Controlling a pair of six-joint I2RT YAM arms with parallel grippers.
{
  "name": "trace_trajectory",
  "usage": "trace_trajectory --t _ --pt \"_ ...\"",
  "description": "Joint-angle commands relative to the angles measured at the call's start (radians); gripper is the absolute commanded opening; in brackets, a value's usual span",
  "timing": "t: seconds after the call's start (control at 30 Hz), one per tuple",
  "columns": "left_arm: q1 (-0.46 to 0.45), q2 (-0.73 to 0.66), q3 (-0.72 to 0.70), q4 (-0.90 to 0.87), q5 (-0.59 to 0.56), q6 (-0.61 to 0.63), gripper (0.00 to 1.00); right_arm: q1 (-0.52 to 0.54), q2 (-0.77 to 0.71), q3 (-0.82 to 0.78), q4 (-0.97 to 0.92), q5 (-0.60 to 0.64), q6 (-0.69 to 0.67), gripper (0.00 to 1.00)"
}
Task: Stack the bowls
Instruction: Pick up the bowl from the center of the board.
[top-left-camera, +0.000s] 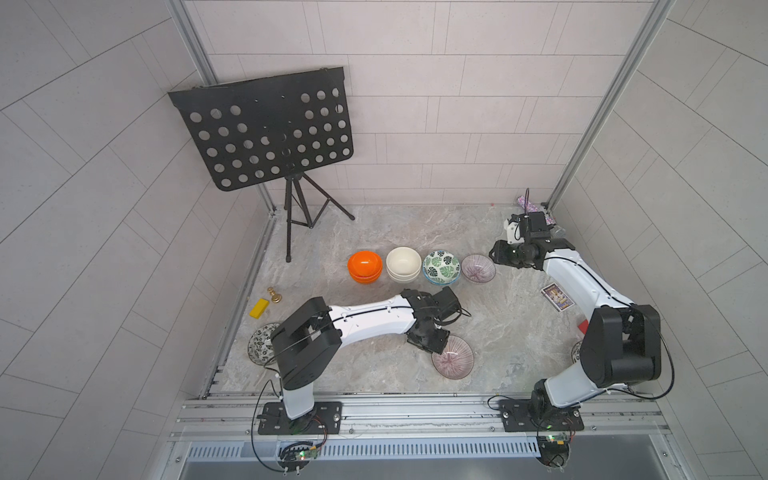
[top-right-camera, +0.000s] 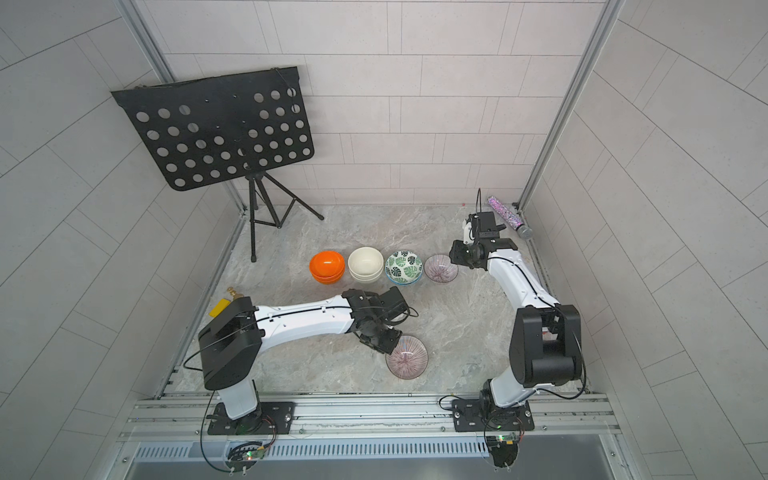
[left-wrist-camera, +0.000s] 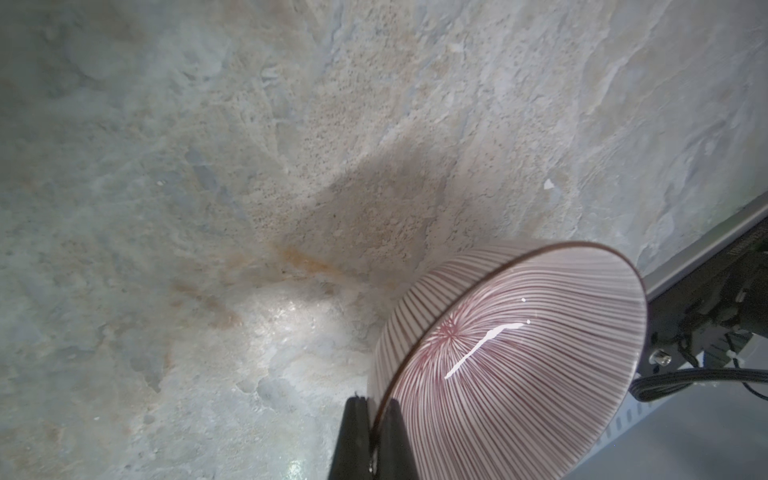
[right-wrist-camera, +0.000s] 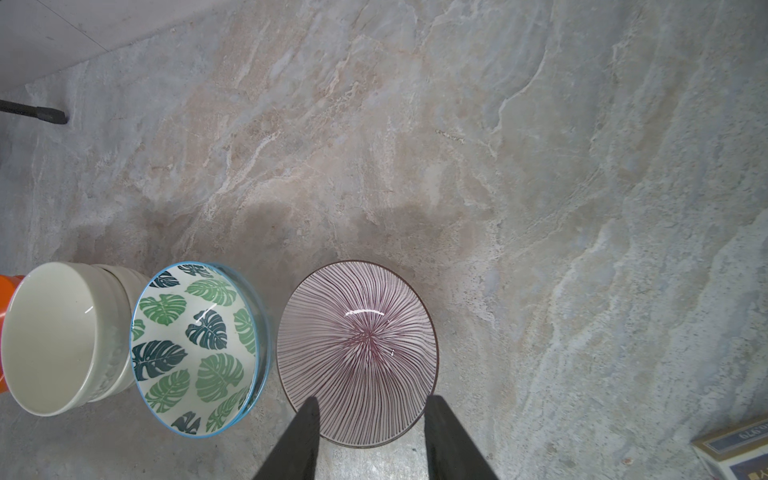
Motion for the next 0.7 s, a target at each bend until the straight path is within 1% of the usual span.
trace_trajectory --t 0.0,0.1,0.2,0.3,0.37,0.5,0.6,0.67 --pt "0.009 0.009 0.025 0.006 0.020 -0.006 0.00 0.009 -0.006 0.013 -0.016 0.014 -0.017 0.44" --pt "0.037 -0.028 0.031 0.021 -0.013 -0.036 0.00 0.043 -0.005 0.030 -0.037 0.031 -0.037 0.44" --pt "0.092 -0.078 0.048 0.041 -0.055 -0.067 0.00 0.113 -0.012 0.061 -0.067 0.065 -0.052 0.44" --pt "0.159 -0.104 0.106 0.020 -0.100 -0.063 0.00 0.177 -0.045 0.087 -0.081 0.073 -0.053 0.44" --pt "0.213 -0.108 0.146 0.006 -0.117 -0.052 0.00 0.213 -0.063 0.103 -0.086 0.056 -0.054 0.44" --pt "0.329 -0.079 0.220 -0.014 -0.112 -0.033 0.00 0.269 -0.104 0.110 -0.083 0.018 -0.054 0.44" --pt "0.376 -0.058 0.256 -0.017 -0.111 -0.028 0.00 0.287 -0.122 0.096 -0.074 -0.014 -0.053 0.44" --pt "0.390 -0.051 0.273 -0.013 -0.115 -0.027 0.00 0.297 -0.127 0.081 -0.064 -0.027 -0.048 0.44"
